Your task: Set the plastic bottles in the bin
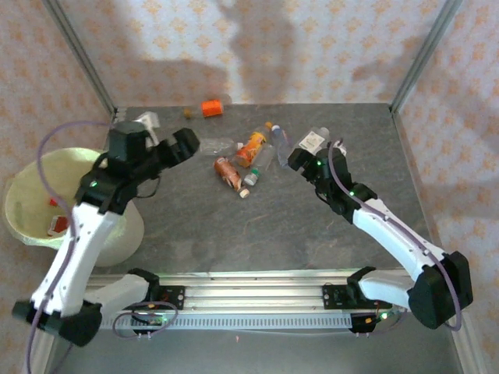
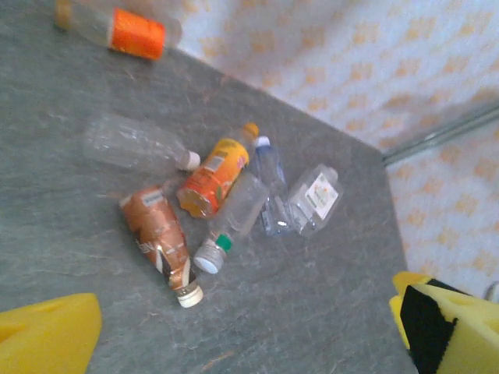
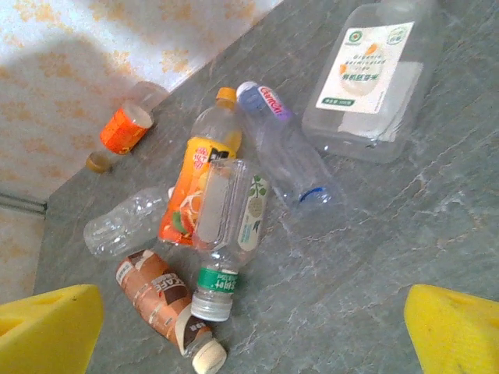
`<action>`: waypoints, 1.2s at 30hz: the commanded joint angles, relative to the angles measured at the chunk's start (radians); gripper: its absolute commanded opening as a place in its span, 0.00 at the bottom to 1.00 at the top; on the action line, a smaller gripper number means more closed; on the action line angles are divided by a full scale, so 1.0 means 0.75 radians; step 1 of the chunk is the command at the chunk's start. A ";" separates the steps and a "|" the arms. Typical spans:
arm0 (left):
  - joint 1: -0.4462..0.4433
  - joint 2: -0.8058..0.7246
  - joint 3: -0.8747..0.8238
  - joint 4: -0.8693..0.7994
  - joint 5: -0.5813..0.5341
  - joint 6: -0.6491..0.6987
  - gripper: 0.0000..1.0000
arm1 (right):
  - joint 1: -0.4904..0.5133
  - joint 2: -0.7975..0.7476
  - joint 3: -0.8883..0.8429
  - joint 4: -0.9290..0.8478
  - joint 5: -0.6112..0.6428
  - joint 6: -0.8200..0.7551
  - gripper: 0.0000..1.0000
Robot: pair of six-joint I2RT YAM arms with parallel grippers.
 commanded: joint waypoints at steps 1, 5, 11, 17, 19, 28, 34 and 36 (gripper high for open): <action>-0.168 0.156 0.086 0.063 -0.270 -0.038 1.00 | -0.010 -0.057 -0.025 -0.038 0.095 0.013 0.99; -0.280 0.415 0.240 -0.069 -0.455 -0.061 1.00 | -0.015 -0.095 -0.036 -0.068 0.114 0.016 0.99; -0.289 0.643 0.252 -0.032 -0.508 -0.218 1.00 | -0.020 -0.142 -0.055 -0.107 0.154 -0.001 0.99; -0.260 0.792 0.207 0.029 -0.525 -0.333 1.00 | -0.022 -0.189 -0.080 -0.118 0.193 0.012 0.99; -0.235 0.835 0.155 0.117 -0.512 -0.315 1.00 | -0.021 -0.204 -0.086 -0.129 0.207 0.016 0.99; -0.141 1.046 0.093 0.287 -0.424 -0.300 0.91 | -0.022 -0.305 -0.109 -0.194 0.291 0.026 0.99; -0.119 1.139 0.068 0.353 -0.389 -0.281 0.85 | -0.021 -0.321 -0.132 -0.207 0.277 0.044 0.99; -0.112 1.150 0.042 0.397 -0.380 -0.286 0.82 | -0.021 -0.319 -0.131 -0.212 0.260 0.045 0.99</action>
